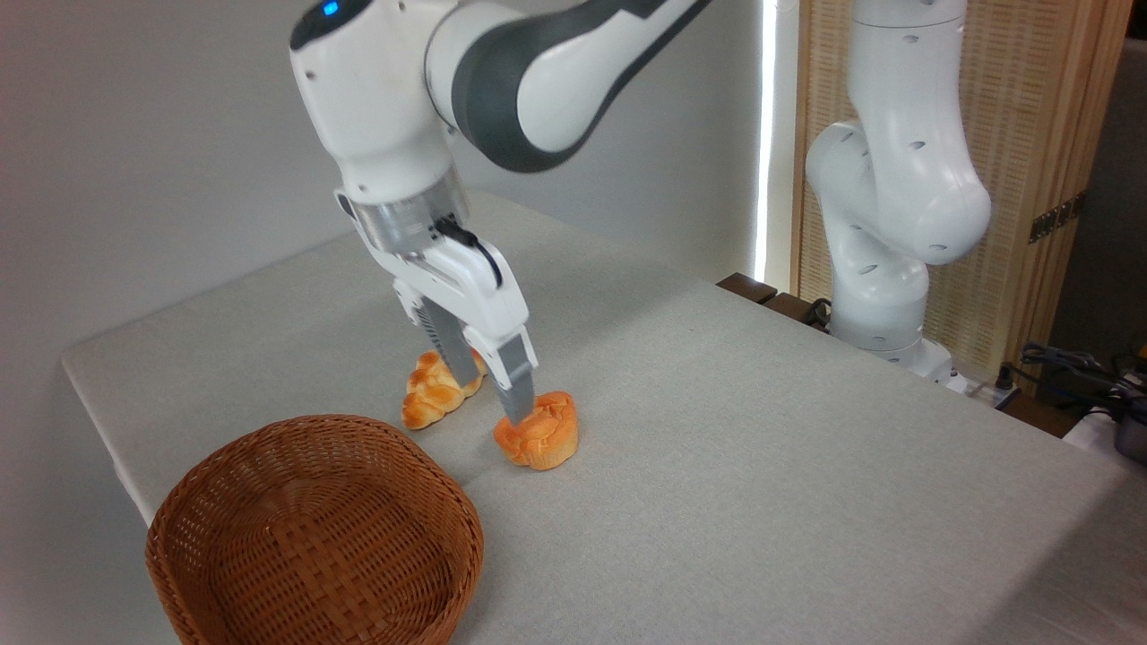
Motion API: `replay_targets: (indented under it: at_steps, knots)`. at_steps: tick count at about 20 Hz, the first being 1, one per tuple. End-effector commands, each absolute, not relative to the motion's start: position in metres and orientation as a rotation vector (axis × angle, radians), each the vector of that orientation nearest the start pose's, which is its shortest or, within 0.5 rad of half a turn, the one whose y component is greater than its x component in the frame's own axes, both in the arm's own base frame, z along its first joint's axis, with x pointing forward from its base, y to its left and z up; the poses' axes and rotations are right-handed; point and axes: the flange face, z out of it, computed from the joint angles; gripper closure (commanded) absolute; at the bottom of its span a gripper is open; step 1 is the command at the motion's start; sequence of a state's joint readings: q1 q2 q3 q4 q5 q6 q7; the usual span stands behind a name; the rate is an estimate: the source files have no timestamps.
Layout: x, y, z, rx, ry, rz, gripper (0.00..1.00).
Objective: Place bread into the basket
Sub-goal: 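Lower the gripper onto the round golden roll and close on it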
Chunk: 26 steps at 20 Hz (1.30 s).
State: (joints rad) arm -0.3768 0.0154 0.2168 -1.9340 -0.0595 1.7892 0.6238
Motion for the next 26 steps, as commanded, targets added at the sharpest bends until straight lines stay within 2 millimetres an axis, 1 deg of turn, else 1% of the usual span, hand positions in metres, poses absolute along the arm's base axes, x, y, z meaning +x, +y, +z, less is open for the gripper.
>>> replay_targets:
  at_steps: [1, 5, 8, 13, 18, 21, 22, 23, 24, 25, 26]
  knots:
    - [0.522, -0.089, 0.449, -2.984, 1.219, 0.290, 0.00]
    - [0.522, -0.088, 0.435, -2.969, 1.252, 0.331, 0.00]
    - [0.523, -0.090, 0.414, -2.963, 1.254, 0.395, 0.00]
    - [0.530, -0.090, 0.398, -2.953, 1.260, 0.402, 0.00]
    - [0.531, -0.090, 0.392, -2.951, 1.261, 0.417, 0.00]
    - [0.532, -0.089, 0.395, -2.951, 1.264, 0.404, 0.00]
    - [0.533, -0.088, 0.395, -2.949, 1.268, 0.392, 0.10]
    - [0.533, -0.087, 0.395, -2.949, 1.269, 0.391, 0.27]
    - [0.534, -0.087, 0.396, -2.949, 1.269, 0.389, 0.42]
    - [0.534, -0.087, 0.396, -2.949, 1.268, 0.384, 0.50]
    - [0.535, -0.087, 0.397, -2.949, 1.268, 0.382, 0.50]
